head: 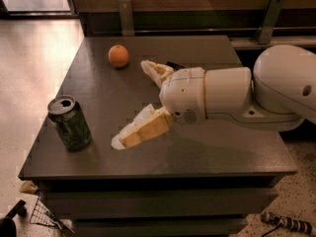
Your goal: Knock green can over
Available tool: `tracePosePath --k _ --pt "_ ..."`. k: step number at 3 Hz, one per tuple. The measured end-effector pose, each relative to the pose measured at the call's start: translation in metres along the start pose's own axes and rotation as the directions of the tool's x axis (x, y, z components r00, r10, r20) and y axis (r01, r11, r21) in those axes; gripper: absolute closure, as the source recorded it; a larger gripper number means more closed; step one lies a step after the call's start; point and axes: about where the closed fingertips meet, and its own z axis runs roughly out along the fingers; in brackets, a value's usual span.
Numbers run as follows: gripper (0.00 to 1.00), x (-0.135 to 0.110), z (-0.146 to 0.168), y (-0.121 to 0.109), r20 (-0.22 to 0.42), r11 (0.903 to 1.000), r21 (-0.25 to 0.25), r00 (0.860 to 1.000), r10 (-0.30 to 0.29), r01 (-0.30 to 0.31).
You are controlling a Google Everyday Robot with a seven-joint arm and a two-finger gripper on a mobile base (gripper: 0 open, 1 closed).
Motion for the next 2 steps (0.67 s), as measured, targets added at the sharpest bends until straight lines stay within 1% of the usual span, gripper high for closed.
tracePosePath --k 1,2 --pt "0.0 0.013 0.047 0.009 0.047 0.9997 -0.022 0.999 0.006 -0.005" --pt "0.0 0.028 0.084 0.019 0.08 0.9992 -0.037 0.997 0.02 -0.017"
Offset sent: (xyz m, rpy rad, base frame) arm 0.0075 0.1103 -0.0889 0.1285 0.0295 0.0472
